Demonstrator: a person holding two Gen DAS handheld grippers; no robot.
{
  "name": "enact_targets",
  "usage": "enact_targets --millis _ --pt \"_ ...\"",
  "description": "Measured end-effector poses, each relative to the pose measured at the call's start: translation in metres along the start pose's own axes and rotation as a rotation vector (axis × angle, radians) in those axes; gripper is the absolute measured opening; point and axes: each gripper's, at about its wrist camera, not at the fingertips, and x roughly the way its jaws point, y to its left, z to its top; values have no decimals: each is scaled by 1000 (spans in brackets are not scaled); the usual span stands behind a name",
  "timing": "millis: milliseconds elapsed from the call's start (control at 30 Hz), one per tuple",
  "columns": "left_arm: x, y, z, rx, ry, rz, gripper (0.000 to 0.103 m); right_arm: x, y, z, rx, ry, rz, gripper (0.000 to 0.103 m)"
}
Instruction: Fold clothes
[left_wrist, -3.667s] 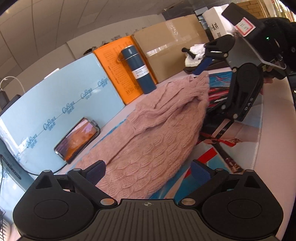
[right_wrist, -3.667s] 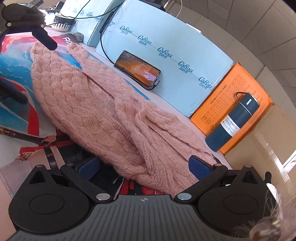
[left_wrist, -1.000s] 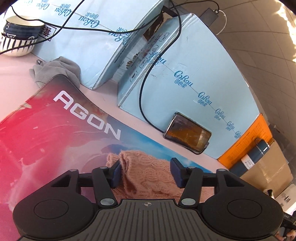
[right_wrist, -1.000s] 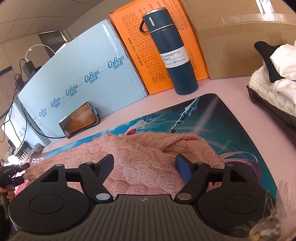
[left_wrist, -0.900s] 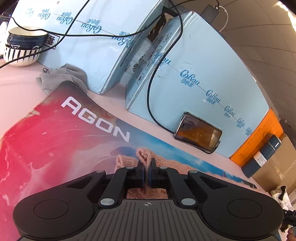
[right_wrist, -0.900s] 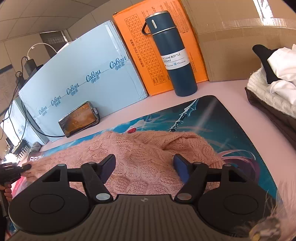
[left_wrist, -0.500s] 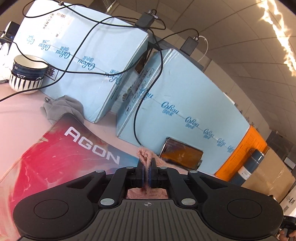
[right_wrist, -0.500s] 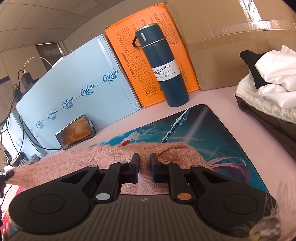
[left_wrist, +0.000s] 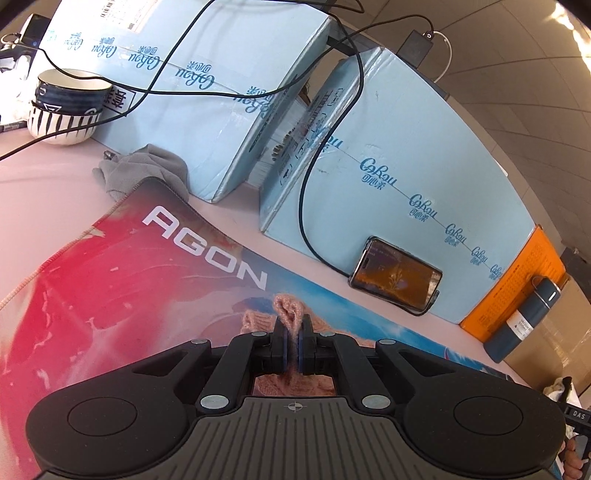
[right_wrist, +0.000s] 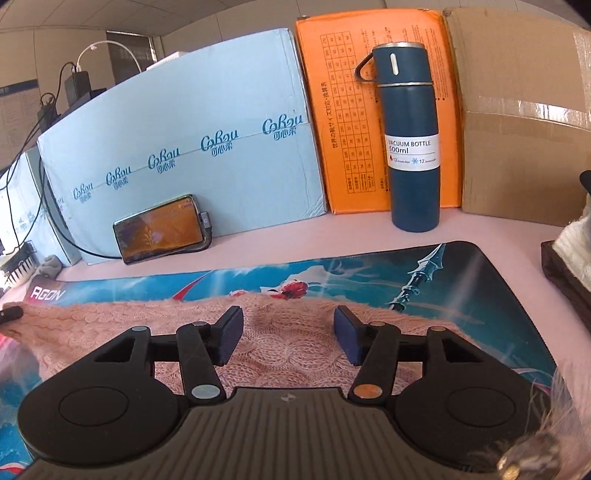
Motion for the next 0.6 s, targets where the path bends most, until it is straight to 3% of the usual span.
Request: enact_targets --millis 67,167,233,300,367,500,600 --pt "1 0 0 0 1 1 4 7 2 -4 -8 20 -11 25" --pt "3 1 1 -12 -6 3 9 9 1 -8 -2 23 -32 25" --pt "0 4 2 -42 -22 1 16 1 2 -6 35 -9 -34 30" --pt "-7 7 3 -74 -55 19 30 -8 4 -4 92 -63 -32 41" --pt "-13 6 3 -110 -74 35 47 -16 9 -4 155 -108 -16 46" --pt "-16 -2 -3 -119 -57 76 53 -20 19 -12 283 -180 55 51" --pt "-7 -10 -11 -88 4 130 58 -17 20 -21 346 -196 107 57"
